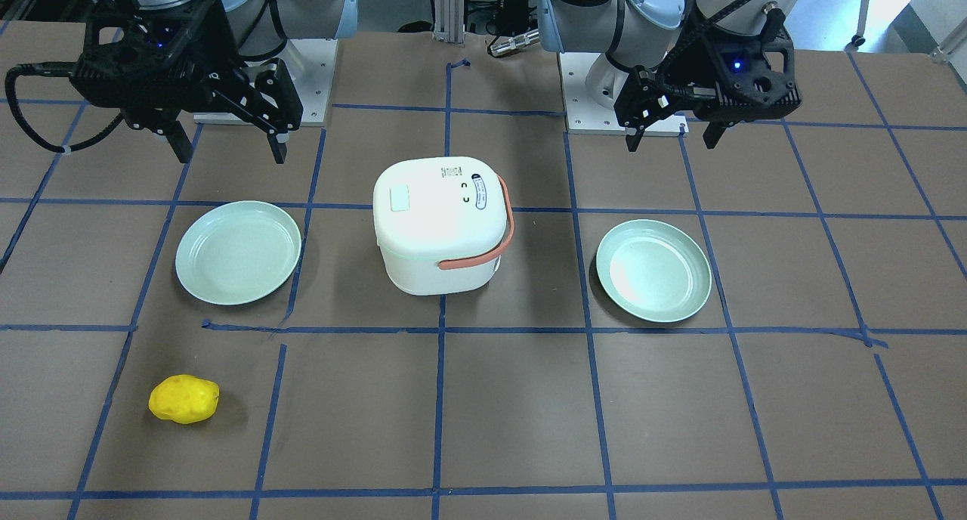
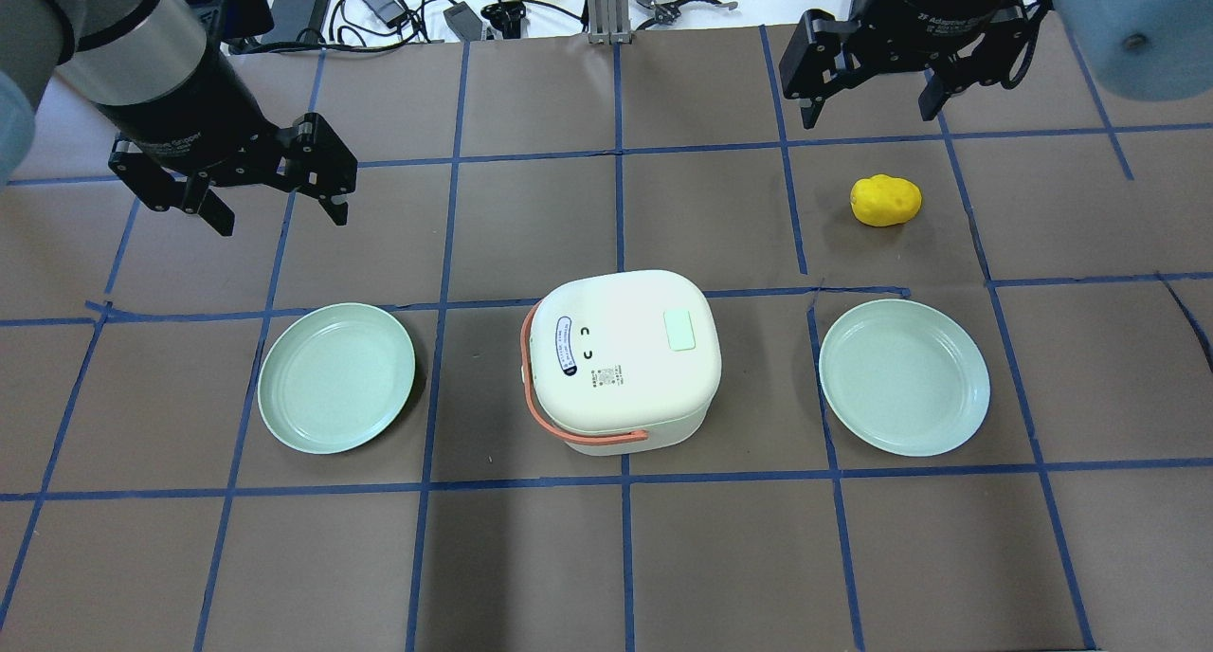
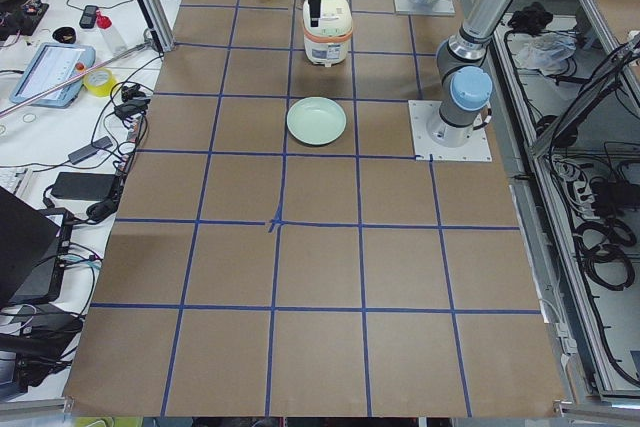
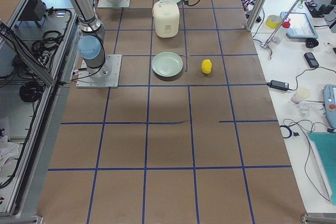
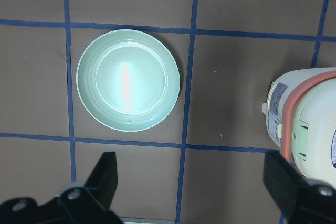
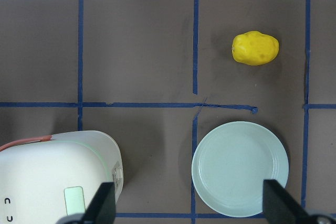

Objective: Press rice cooker button

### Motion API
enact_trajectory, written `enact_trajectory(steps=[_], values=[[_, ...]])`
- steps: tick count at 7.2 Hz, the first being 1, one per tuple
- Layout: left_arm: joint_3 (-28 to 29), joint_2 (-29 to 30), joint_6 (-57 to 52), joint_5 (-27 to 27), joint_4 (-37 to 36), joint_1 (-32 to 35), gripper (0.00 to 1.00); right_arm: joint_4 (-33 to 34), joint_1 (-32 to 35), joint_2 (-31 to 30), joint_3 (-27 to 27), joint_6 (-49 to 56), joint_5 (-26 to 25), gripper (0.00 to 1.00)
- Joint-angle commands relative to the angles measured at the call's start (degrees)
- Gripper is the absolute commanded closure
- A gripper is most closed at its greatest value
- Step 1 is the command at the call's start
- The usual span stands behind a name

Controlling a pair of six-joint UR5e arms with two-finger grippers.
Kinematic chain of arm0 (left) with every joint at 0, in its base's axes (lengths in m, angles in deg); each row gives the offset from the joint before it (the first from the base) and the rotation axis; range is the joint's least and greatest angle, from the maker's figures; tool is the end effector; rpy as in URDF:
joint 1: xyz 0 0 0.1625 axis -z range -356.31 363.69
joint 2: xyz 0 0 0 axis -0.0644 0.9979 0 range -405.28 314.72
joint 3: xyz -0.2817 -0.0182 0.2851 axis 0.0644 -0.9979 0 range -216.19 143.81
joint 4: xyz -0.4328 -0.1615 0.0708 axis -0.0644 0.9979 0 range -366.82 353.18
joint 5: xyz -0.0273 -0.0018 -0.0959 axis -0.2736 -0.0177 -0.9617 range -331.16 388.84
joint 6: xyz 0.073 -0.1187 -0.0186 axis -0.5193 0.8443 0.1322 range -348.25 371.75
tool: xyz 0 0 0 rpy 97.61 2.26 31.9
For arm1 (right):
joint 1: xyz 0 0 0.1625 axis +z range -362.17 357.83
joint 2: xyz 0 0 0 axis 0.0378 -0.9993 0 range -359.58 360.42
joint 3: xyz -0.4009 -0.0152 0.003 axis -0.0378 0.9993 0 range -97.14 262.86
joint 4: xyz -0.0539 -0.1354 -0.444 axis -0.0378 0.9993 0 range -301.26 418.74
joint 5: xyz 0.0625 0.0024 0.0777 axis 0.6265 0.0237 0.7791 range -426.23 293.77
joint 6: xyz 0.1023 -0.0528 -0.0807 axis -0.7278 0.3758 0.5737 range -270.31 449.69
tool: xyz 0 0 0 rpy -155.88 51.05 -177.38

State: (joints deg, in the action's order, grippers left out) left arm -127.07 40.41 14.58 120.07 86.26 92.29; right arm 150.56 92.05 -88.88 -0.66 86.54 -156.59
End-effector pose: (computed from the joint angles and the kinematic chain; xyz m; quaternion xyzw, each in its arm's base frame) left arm -0.1176 -0.5206 0.4494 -0.0370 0.9993 -0.0032 0.0107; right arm 0.1738 -0.5566 0.4827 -0.0091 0.9978 -0.0664 0.0011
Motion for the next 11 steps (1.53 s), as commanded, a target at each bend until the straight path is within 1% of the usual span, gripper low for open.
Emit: enact_trajectory(steps=[1,3,4,5,6,8,9,10,11], values=[[0.0,0.0,0.1,0.0,0.0,0.0,0.0,-0.1,0.1,0.0,-0.1,-0.1,0.0,0.0],[0.0,0.0,0.0,0.0,0.0,0.0,0.0,-0.2,2.3,1.3,-1.7,-0.3,1.6,0.0],[0.0,0.0,0.0,0.0,0.0,0.0,0.0,0.8,5.3,1.8,-4.0,-1.4,1.6,0.0],[0.0,0.0,0.0,0.0,0.0,0.0,0.0,1.8,7.1,1.9,-6.5,-3.1,1.7,0.09],[0.0,0.0,0.0,0.0,0.0,0.0,0.0,1.8,7.8,2.4,-8.9,-3.4,1.8,0.27],[0.0,0.0,0.0,0.0,0.0,0.0,0.0,4.5,9.1,2.9,-14.0,-6.5,5.3,0.82],[0.0,0.0,0.1,0.0,0.0,0.0,0.0,7.5,10.9,3.6,-16.1,-7.6,5.5,0.9],[0.0,0.0,0.1,0.0,0.0,0.0,0.0,9.9,13.2,4.2,-17.4,-10.1,4.9,0.92],[0.0,0.0,0.0,0.0,0.0,0.0,0.0,10.2,14.5,4.2,-17.7,-11.4,4.9,0.93]])
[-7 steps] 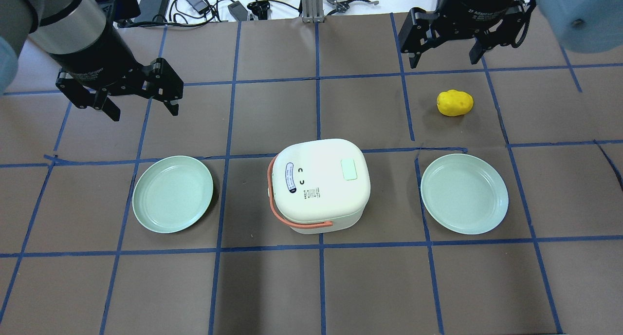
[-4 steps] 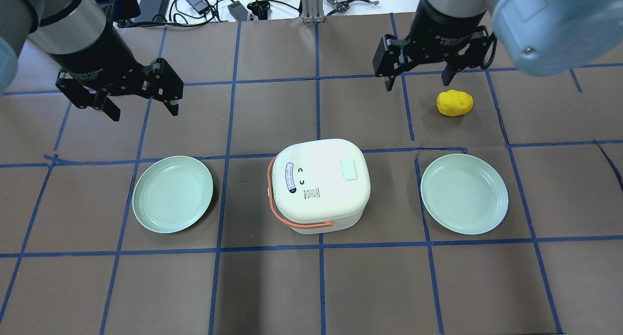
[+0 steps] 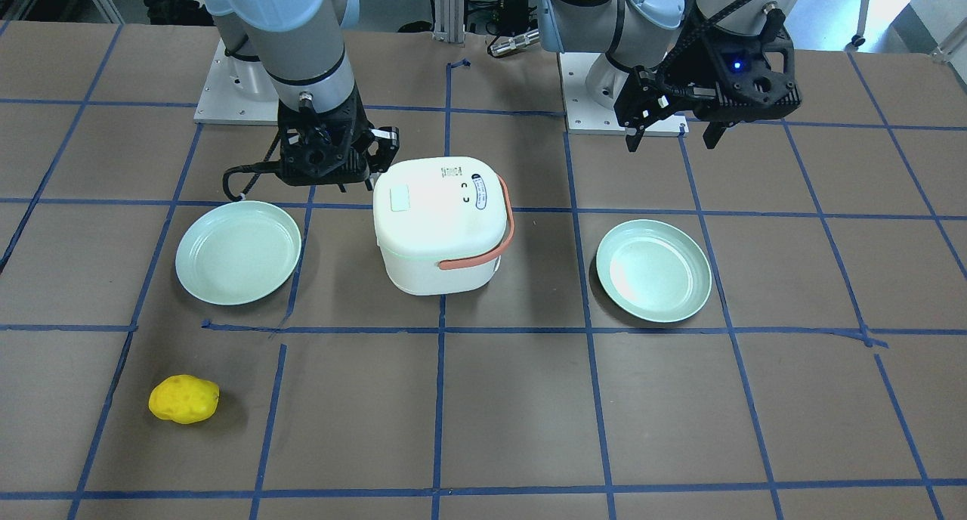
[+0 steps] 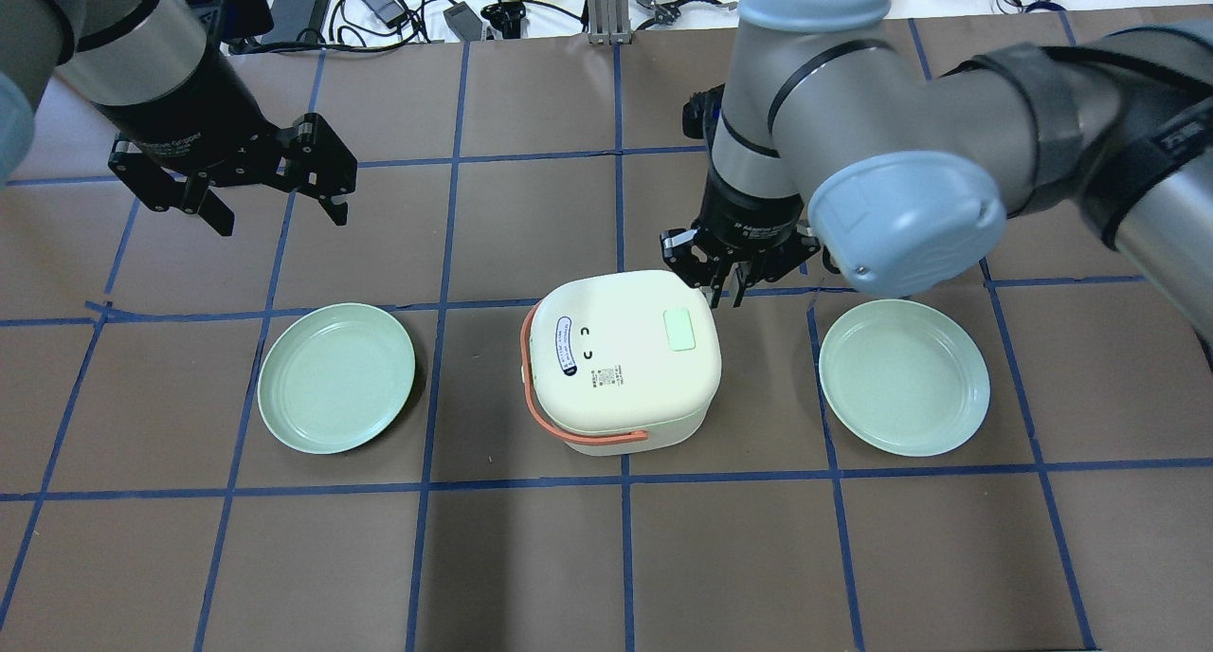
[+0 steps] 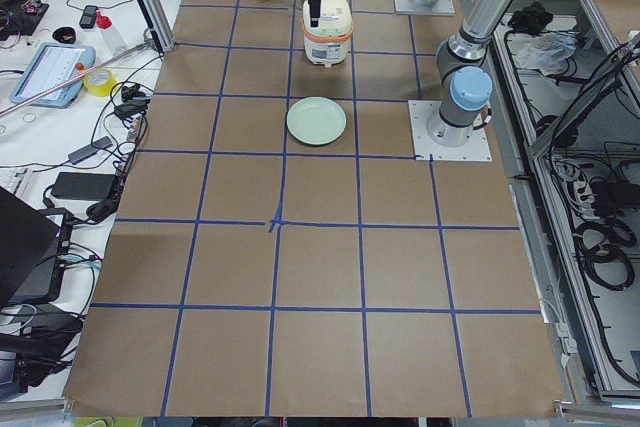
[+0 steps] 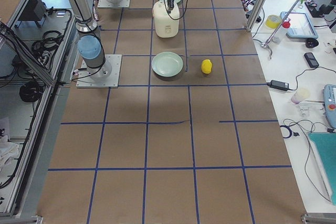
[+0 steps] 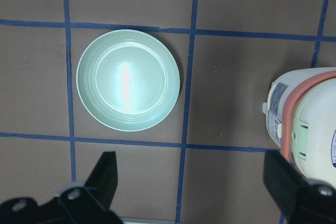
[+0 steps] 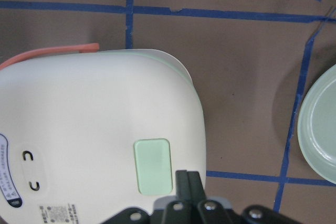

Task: Press rice cooker button
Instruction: 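Move the right gripper over the rice cooker's green lid button and lower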

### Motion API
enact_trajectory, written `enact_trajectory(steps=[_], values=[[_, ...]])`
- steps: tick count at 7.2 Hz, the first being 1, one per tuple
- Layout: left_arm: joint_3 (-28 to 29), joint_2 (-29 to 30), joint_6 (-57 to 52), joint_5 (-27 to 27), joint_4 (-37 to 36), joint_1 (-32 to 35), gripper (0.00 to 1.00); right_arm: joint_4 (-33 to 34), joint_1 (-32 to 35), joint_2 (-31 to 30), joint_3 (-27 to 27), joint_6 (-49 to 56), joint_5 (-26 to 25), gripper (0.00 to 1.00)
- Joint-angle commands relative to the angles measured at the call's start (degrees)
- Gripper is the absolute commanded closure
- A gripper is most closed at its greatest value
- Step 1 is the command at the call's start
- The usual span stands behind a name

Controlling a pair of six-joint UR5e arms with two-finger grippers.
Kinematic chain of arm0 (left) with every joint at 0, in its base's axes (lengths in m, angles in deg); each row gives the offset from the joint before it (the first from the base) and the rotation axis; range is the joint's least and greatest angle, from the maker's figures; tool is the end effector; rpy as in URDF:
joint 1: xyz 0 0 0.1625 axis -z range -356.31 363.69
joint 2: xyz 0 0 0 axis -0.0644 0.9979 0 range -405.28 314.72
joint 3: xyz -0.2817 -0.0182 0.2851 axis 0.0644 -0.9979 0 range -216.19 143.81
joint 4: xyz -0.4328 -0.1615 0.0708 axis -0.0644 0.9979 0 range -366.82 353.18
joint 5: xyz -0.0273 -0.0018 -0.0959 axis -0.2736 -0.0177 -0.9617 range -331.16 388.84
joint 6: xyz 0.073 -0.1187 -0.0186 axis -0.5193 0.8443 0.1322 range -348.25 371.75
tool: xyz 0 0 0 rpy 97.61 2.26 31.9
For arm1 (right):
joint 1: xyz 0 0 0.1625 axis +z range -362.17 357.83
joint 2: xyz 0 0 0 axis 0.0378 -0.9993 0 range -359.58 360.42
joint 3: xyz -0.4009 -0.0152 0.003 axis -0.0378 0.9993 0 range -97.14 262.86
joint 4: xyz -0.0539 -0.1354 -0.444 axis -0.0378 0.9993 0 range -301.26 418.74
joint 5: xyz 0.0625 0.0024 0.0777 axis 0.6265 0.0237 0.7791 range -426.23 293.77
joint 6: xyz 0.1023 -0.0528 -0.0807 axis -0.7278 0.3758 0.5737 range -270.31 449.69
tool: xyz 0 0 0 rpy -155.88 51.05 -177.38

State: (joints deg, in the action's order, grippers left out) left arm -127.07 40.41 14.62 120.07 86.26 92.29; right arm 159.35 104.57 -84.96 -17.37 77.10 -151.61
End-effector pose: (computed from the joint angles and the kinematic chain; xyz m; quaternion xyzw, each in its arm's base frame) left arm -0.1176 -0.5206 0.4494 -0.0373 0.9992 -0.0032 0.0107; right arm 0.2981 -0.4892 0.3006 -0.0346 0.9979 0.0459 0.0296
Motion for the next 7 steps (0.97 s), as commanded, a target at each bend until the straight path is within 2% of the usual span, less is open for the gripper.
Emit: enact_trajectory(steps=[1,7], values=[[0.0,0.0,-0.1,0.0,0.0,0.0,0.0,1.4,2.5,0.3,-1.1,-3.0,0.1,0.93],[0.0,0.0,-0.1,0.0,0.0,0.0,0.0,3.7,2.7,2.2,-1.1,-3.0,-0.4,0.92]])
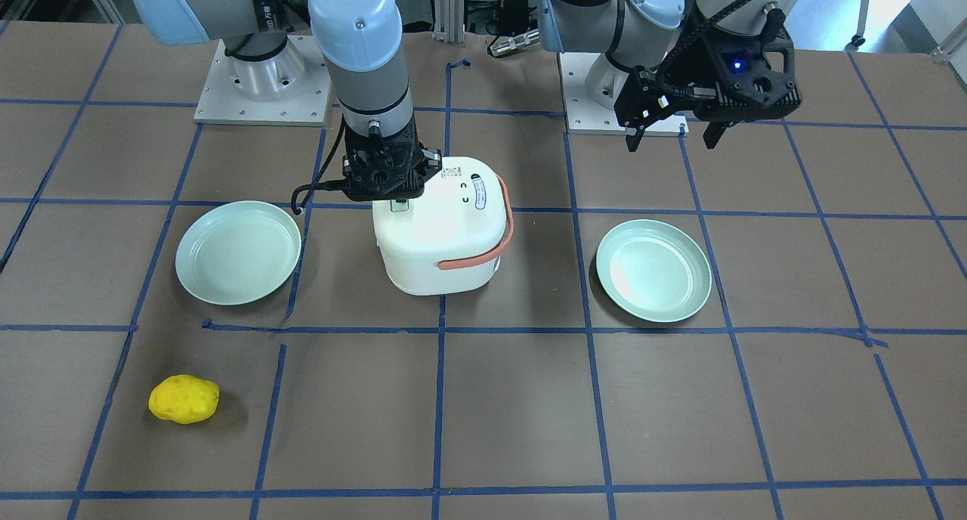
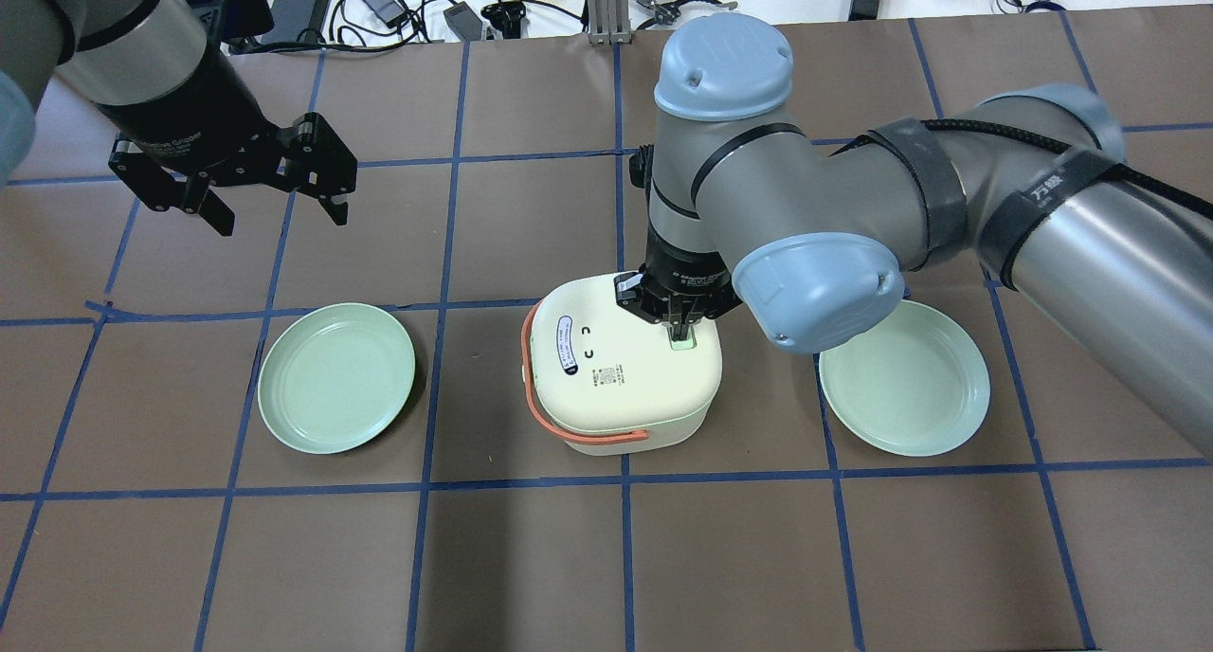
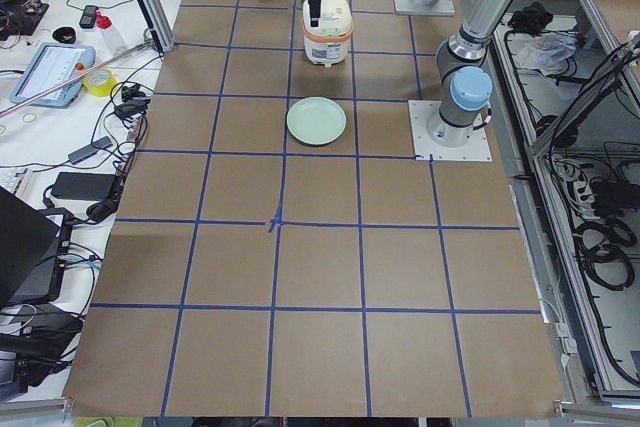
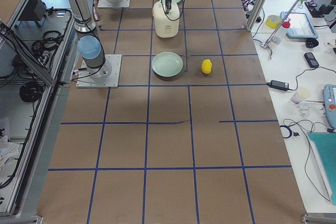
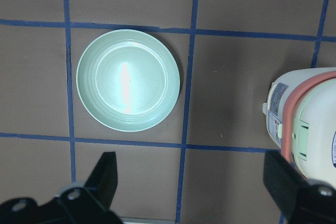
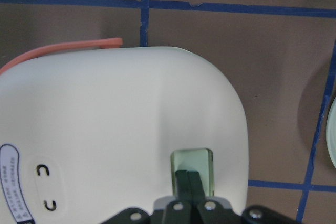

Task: Press rice cooker button
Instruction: 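Press the green button with the right gripper, popping the lid open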

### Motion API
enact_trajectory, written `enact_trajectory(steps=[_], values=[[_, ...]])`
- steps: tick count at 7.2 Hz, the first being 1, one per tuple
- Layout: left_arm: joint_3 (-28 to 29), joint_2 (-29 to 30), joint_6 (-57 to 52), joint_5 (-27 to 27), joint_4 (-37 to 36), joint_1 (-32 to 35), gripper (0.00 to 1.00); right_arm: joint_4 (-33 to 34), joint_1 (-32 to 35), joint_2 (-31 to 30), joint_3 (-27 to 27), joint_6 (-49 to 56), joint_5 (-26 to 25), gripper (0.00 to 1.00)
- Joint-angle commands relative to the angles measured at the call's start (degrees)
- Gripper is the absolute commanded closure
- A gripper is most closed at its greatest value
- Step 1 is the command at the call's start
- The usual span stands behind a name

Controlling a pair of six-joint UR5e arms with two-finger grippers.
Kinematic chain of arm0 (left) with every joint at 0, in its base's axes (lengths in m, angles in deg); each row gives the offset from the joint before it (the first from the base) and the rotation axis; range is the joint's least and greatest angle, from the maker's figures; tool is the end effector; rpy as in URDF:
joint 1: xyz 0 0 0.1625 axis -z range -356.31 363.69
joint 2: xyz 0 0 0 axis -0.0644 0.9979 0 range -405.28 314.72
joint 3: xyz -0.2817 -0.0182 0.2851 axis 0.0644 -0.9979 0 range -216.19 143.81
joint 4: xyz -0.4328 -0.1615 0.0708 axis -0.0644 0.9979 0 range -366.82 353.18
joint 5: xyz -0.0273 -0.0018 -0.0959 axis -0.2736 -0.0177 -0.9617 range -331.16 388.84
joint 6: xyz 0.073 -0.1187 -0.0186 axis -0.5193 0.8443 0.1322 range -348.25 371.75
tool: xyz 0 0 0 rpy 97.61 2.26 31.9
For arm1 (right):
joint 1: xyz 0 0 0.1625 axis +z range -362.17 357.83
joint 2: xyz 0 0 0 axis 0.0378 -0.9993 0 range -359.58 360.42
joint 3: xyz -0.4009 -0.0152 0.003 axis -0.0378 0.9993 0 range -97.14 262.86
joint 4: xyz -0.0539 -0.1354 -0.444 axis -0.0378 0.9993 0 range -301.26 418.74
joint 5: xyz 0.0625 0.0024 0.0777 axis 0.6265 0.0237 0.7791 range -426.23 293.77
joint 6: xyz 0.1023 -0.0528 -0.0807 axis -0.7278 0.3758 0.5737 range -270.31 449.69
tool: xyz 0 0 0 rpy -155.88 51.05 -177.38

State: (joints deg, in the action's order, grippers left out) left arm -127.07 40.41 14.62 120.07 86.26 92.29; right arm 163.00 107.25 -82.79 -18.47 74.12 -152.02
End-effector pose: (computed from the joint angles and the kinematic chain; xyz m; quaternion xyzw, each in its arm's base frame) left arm -0.1176 -0.5206 0.4494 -0.0373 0.9992 -0.0032 0.0107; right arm 0.3227 -0.4834 0.2751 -0.0323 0.9982 0.0431 0.0249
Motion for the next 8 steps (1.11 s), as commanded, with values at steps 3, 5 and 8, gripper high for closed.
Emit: enact_trajectory(steps=[3,5,8], values=[[0.0,0.0,-0.1,0.0,0.0,0.0,0.0,-1.2,-0.1,-3.0,3.7,-0.1,-1.0,0.0],[0.0,0.0,0.0,0.0,0.0,0.0,0.0,-7.9,-0.8,-4.9,9.7,0.8,-5.6,0.0],[0.0,0.0,-0.1,0.0,0.0,0.0,0.0,-11.3,-8.3,-5.1,16.6,8.1,-7.4,0.0]])
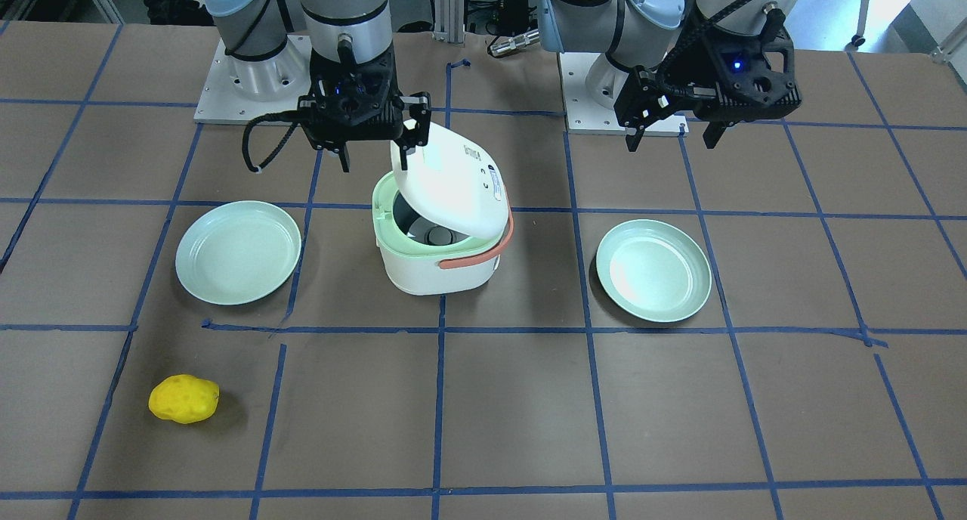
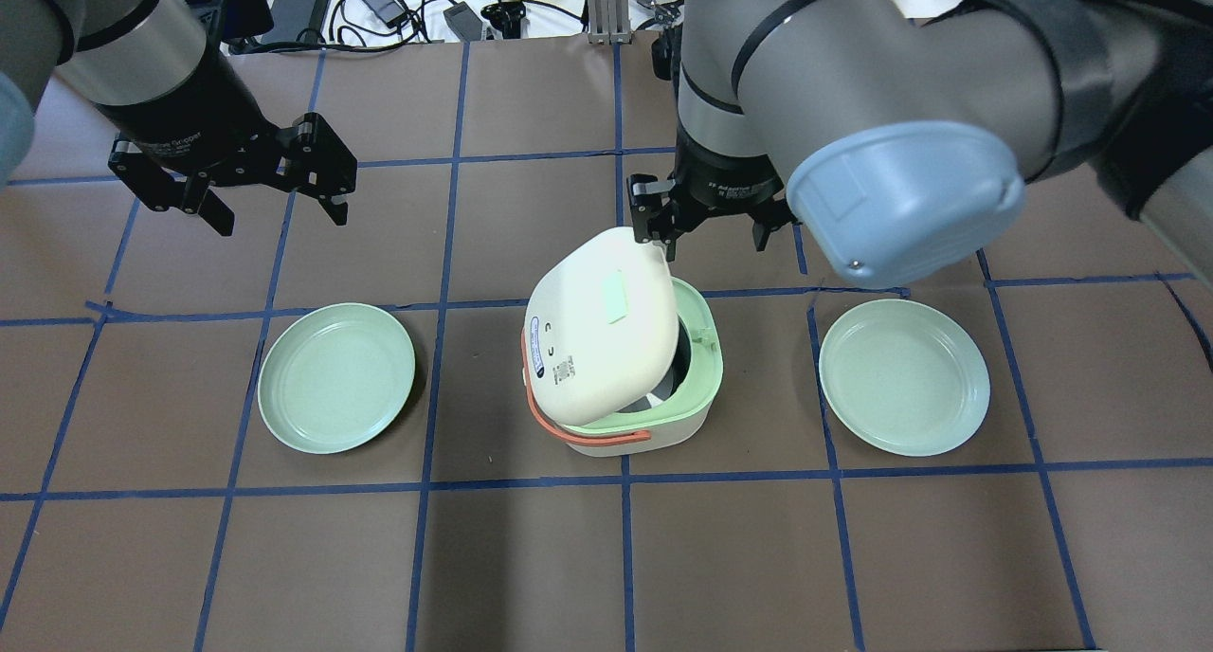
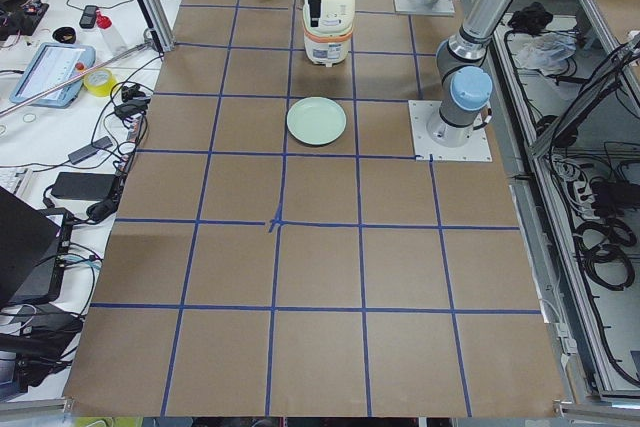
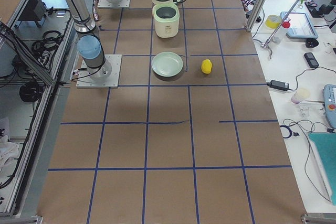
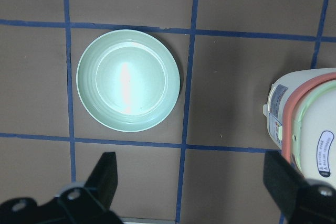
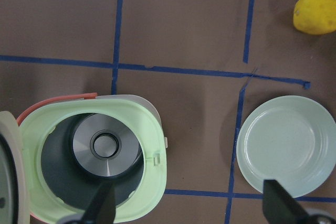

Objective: Press rice cooker button

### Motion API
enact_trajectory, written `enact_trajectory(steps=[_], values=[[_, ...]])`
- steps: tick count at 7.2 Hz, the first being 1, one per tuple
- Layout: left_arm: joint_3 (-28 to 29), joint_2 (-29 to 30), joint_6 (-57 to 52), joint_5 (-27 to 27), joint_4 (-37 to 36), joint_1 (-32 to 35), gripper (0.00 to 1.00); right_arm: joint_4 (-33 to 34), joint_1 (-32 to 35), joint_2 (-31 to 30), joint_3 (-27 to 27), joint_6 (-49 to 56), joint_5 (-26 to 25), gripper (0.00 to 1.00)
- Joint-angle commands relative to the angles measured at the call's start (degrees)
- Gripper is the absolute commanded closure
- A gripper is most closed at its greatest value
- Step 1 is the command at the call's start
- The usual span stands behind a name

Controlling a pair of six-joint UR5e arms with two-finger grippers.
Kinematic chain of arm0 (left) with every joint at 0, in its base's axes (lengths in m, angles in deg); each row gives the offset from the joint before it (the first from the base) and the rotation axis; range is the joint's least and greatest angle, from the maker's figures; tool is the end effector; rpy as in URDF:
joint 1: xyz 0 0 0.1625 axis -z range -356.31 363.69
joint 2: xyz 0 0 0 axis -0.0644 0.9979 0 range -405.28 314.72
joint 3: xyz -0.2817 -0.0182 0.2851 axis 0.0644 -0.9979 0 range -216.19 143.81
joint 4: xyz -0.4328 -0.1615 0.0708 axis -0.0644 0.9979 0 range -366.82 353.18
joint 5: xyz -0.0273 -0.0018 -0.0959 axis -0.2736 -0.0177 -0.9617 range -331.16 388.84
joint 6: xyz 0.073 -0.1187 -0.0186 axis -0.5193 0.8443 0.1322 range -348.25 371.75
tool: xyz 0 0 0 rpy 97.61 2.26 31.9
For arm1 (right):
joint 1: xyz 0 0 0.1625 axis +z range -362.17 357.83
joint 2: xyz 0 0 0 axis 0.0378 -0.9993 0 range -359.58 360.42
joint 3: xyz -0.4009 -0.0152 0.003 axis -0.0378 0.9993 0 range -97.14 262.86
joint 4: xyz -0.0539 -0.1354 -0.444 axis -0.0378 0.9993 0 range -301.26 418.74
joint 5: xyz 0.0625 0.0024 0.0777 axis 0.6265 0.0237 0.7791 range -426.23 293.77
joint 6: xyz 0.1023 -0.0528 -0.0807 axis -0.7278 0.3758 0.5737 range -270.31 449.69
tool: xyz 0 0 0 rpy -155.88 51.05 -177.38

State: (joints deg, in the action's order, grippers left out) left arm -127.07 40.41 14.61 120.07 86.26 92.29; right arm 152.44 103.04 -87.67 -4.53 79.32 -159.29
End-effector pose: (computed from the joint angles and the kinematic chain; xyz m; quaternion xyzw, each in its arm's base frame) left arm -0.1176 -0.5206 0.4494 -0.0373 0.9992 -0.0032 0.0107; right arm 0.2713 -0.5184 0.4367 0.0411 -0.9981 0.0434 0.0175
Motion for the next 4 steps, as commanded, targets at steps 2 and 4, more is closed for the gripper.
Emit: enact_trajectory(steps=[2,4], values=[[0.0,0.0,0.0,0.0,0.0,0.0,0.0,-0.8,-10.2,-0.2,4.7,7.9,0.2,0.0],[0.0,0.0,0.0,0.0,0.0,0.0,0.0,-0.7,-12.5,-0.2,5.1,8.0,1.0,0.0]])
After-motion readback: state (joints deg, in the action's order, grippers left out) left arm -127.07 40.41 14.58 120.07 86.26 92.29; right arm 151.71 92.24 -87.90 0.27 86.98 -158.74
